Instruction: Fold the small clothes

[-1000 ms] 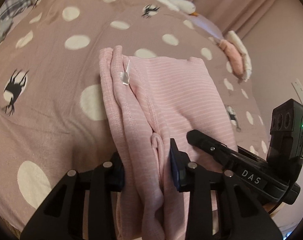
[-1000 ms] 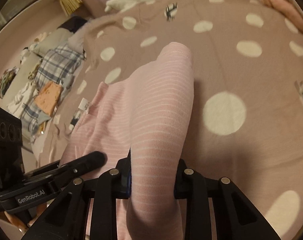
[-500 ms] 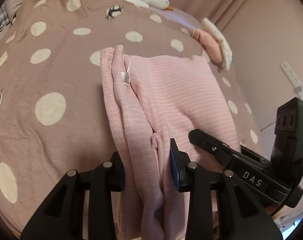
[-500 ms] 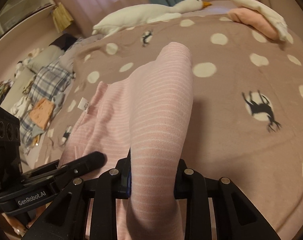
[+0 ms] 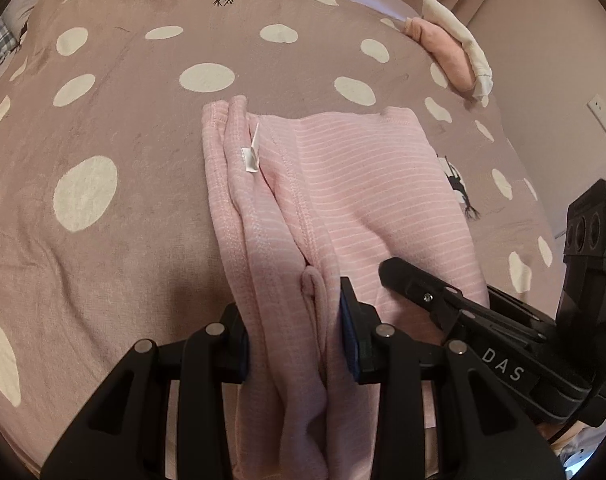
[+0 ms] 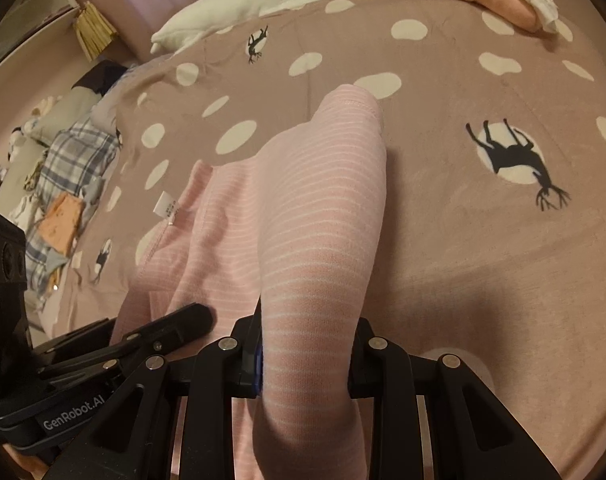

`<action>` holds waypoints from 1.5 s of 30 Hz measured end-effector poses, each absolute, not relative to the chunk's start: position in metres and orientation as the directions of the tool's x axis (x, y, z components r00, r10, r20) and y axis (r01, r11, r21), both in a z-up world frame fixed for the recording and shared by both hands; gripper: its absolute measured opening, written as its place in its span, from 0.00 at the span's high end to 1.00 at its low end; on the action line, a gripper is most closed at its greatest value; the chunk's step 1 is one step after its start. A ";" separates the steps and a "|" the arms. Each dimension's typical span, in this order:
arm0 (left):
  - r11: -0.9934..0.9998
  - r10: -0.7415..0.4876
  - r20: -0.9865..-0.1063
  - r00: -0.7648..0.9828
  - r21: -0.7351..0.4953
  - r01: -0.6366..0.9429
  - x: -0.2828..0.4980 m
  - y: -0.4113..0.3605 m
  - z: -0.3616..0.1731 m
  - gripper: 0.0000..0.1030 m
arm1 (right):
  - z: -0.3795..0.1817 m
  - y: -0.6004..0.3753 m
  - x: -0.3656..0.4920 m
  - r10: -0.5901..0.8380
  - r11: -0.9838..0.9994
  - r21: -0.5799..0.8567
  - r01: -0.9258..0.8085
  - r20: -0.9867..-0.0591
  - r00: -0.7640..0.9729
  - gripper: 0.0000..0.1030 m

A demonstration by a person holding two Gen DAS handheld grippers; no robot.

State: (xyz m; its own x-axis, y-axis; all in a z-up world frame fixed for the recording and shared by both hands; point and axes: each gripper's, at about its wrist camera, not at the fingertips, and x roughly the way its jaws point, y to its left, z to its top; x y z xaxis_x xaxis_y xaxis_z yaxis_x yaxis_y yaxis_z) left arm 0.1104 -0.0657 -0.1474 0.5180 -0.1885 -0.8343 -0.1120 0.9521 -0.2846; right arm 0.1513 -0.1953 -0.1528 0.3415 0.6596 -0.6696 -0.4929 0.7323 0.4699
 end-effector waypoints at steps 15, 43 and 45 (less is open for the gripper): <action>0.960 -0.149 -0.867 0.476 -0.242 -0.140 0.116 -0.064 -0.163 0.41 | -0.166 -0.202 0.155 0.600 0.785 0.445 -0.431 -0.718 0.352 0.54; 0.990 0.000 -0.697 0.717 -0.102 -0.099 0.030 -0.042 -0.044 0.00 | -0.065 -0.241 0.088 0.534 0.844 0.293 -0.449 -0.537 0.653 0.01; 0.988 -0.005 -0.697 0.717 -0.112 -0.102 0.030 -0.040 -0.045 0.00 | -0.063 -0.241 0.084 0.522 0.852 0.281 -0.443 -0.529 0.669 0.01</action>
State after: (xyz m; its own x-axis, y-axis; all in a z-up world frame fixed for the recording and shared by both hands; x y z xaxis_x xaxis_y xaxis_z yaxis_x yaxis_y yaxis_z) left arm 0.0299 -0.0400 -0.0452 0.7169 -0.0048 -0.6972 -0.1021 0.9885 -0.1118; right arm 0.0838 -0.2412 -0.0629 0.6691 0.5222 -0.5288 -0.4425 0.8516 0.2811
